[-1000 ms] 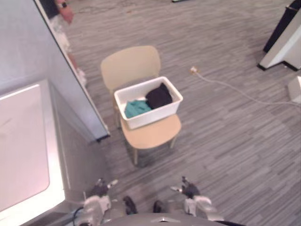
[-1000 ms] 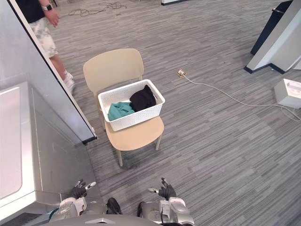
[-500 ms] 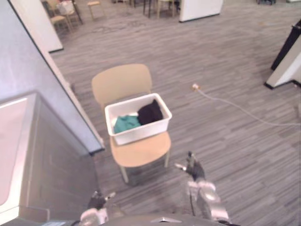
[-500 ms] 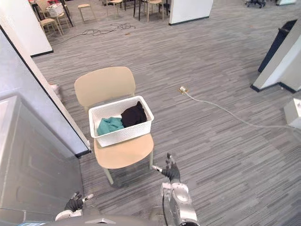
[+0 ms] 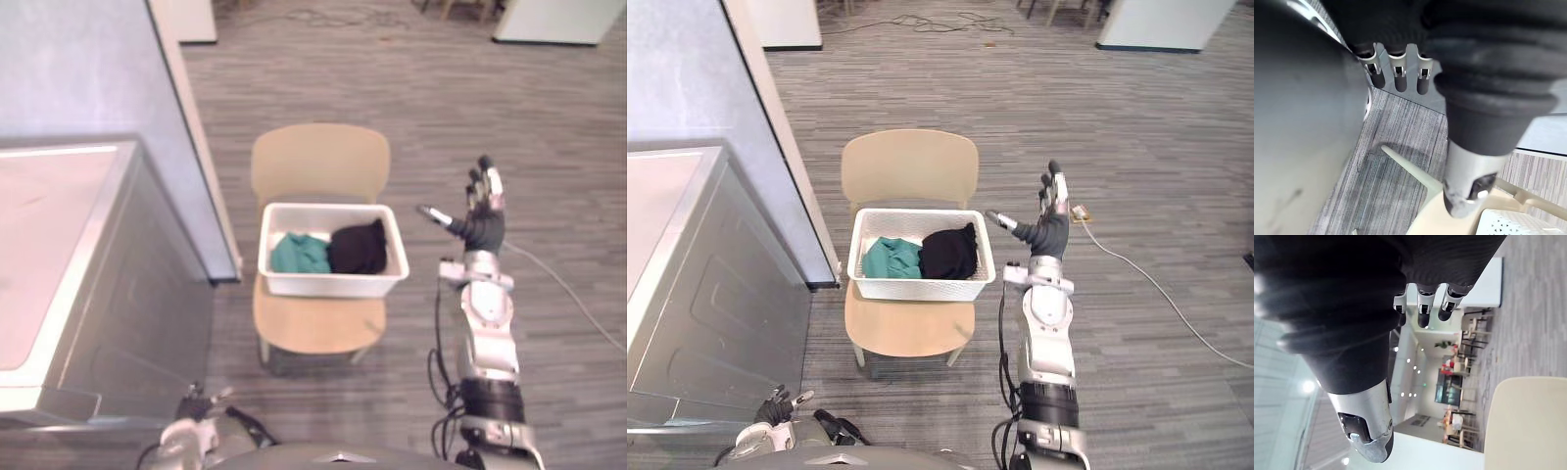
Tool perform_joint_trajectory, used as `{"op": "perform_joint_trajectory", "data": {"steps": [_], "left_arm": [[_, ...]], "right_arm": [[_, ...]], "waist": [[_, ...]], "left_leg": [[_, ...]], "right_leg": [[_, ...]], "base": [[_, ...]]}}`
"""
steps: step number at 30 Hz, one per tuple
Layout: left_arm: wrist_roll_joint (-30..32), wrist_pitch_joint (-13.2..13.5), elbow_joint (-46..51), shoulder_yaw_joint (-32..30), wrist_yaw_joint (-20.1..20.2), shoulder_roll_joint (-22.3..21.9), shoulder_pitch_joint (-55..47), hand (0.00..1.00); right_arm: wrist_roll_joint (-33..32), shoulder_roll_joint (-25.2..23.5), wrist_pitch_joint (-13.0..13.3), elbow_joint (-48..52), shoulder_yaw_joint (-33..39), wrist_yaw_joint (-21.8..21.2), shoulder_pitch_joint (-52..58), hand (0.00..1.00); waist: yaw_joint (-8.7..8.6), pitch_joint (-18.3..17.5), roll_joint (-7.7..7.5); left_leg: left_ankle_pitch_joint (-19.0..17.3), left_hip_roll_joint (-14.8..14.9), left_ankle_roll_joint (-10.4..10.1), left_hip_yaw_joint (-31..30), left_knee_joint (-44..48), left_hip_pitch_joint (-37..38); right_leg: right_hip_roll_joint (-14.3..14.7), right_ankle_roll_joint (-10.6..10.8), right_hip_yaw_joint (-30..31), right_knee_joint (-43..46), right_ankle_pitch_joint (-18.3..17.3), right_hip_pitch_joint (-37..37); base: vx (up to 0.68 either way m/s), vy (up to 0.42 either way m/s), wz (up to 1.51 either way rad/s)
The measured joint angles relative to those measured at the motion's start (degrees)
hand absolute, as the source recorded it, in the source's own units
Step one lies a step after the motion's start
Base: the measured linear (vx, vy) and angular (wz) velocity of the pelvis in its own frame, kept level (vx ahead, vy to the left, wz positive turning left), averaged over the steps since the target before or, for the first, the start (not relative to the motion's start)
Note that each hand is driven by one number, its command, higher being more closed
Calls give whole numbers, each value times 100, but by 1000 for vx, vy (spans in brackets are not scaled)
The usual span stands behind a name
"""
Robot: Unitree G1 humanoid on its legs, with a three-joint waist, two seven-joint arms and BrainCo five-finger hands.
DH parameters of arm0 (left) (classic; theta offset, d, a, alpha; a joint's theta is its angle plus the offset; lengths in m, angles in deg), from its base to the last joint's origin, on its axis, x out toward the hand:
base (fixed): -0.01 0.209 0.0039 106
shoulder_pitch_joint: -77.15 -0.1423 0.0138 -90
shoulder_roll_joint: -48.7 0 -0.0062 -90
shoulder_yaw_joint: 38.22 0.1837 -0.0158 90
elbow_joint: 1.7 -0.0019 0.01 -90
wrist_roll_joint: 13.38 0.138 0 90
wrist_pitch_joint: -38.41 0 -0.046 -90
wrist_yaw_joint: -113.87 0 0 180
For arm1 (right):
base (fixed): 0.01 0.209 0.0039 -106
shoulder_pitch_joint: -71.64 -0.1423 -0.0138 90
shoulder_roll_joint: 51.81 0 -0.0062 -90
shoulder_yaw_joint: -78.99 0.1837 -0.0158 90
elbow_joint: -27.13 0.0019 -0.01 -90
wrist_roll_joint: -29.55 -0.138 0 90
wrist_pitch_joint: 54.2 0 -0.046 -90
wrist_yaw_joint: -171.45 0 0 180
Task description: Pick up the laundry basket with both hands and put the clothes into the washing machine.
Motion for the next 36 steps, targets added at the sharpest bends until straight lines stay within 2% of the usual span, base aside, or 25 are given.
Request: {"op": "perform_joint_trajectory", "data": {"steps": [1,2,3,4,6,7,8,10,11,12,13,14,15,17,19,20,21,23,26,28,30,32,36], "left_arm": [[-1,0,1,80,23,11,0,0],[21,3,12,271,54,112,25,0],[66,2,11,368,60,170,42,0],[89,-1,31,465,62,286,57,0],[188,-2,46,584,52,368,53,0],[221,4,58,620,53,351,74,0],[282,14,69,765,60,329,138,0],[301,51,57,1002,95,328,169,0],[342,52,49,1047,119,343,178,0],[398,64,51,1052,147,424,132,0],[400,74,60,1047,150,497,121,0],[418,100,66,1016,144,510,115,0],[459,132,115,1018,145,484,78,0],[456,183,270,1016,162,458,12,0],[426,209,343,979,194,461,6,0],[325,253,423,908,211,457,11,0],[290,267,516,844,227,457,24,0],[158,354,638,586,220,466,148,0],[47,450,793,383,146,495,275,0],[-59,457,795,226,109,516,348,0],[-117,413,757,106,76,529,344,0],[-189,413,769,83,3,535,340,0],[-310,425,848,84,3,539,374,0]], "right_arm": [[98,85,-5,-150,-19,-1,-24,0],[196,120,-35,-414,-17,-9,-8,0],[206,122,-79,-511,-34,-27,-7,0],[286,119,-151,-721,-108,-47,-10,0],[420,148,-177,-932,-221,-54,-10,0],[428,210,-181,-969,-292,-61,-9,0],[604,413,-181,-1008,-321,-149,48,0],[880,793,-283,-1170,-304,-300,121,0],[1009,928,-337,-1169,-287,-327,202,0],[1209,1072,-398,-1166,-241,-372,328,0],[1299,1119,-416,-1197,-232,-388,336,0],[1414,1236,-420,-1360,-275,-454,316,0],[1512,1381,-428,-1590,-431,-515,256,0],[1540,1505,-433,-1894,-805,-555,-119,0],[1540,1569,-430,-2051,-1038,-561,-493,0],[1539,1621,-428,-2088,-1171,-559,-758,0],[1536,1648,-417,-2103,-1237,-558,-913,0],[1530,1648,-389,-2432,-1502,-549,-1619,0],[1526,1645,-393,-2772,-1812,-539,-2290,0],[1526,1635,-390,-2830,-2032,-534,-2692,0],[1527,1636,-372,-2919,-2152,-529,-3015,0],[1539,1639,-369,-3015,-2205,-505,-3334,0],[1560,1648,-367,-3522,-2375,-502,-3672,0]], "waist": [[4,1,-1],[-34,34,-68],[-38,53,-142],[-36,31,-287],[-26,-26,-435],[-36,-20,-423],[-139,-7,-328],[-213,53,-164],[-248,67,-133],[-293,66,-208],[-285,94,-274],[-239,140,-319],[-129,112,-196],[-41,170,-57],[-28,239,-3],[-17,392,19],[-18,483,72],[37,869,40],[247,1145,24],[325,1364,23],[387,1390,20],[458,1562,28],[469,1606,27]], "left_leg": [[-97,-61,-96,-150,-127,5],[-210,-116,-280,-332,-175,2],[-215,-176,-270,-393,-177,4],[-223,-283,-256,-446,-181,-1],[-212,-504,-260,-577,-270,-24],[-190,-583,-241,-649,-353,-58],[-86,-698,-352,-1004,-557,-250],[74,-732,-476,-1366,-801,-413],[172,-745,-542,-1534,-916,-462],[288,-771,-630,-1698,-948,-547],[364,-745,-642,-1765,-875,-587],[470,-578,-666,-1914,-688,-713],[590,-370,-698,-2021,-603,-818],[739,-221,-741,-2198,-641,-998],[977,-191,-723,-2342,-789,-1256],[1164,-177,-667,-2434,-820,-1402],[1204,-174,-659,-2483,-821,-1457],[1311,-131,-624,-2574,-836,-1725],[1363,-124,-592,-2593,-854,-2003],[1369,-125,-581,-2609,-834,-2056],[1383,-129,-561,-2633,-822,-2244],[1410,-149,-534,-2661,-862,-2334],[1522,-244,-490,-2777,-970,-2557]], "right_leg": [[-68,99,-42,433,-142,-126],[-367,298,-79,1687,-484,-538],[-530,322,-38,2210,-565,-742],[-793,304,165,2956,-674,-1090],[-1064,-7,263,3095,-997,-1261],[-1127,-146,292,2951,-1076,-1360],[-1155,-326,440,2724,-1156,-1632],[-1149,-299,901,2569,-1099,-2000],[-1124,-204,1140,2343,-996,-2068],[-1154,-156,1356,1856,-793,-1981],[-1202,86,1284,1764,-588,-1915],[-1142,241,1166,1817,-276,-1897],[-982,208,1053,1852,-277,-1893],[-800,104,923,1822,-251,-1980],[-692,27,784,1786,-139,-2156],[-651,-13,694,1789,-83,-2246],[-637,-24,655,1797,-74,-2273],[-591,-64,557,1814,-28,-2468],[-580,-74,534,1812,30,-2711],[-583,-74,525,1813,50,-2750],[-592,-78,506,1841,57,-2923],[-604,-81,474,1843,74,-2995],[-640,-84,317,1828,91,-3128]], "base": [[94,132,62],[82,128,65],[44,77,66],[19,-28,39],[-10,-94,31],[-113,-141,58],[-127,-121,67],[-149,-129,87],[-128,-149,116],[-73,-145,105],[-79,-323,108],[-56,-363,71],[-55,-354,46],[-31,-182,6],[-1,-132,15],[28,-95,23],[18,-65,20],[-19,-28,15],[-4,1,2],[-4,17,1],[-2,27,3],[5,17,6],[10,14,15]]}}
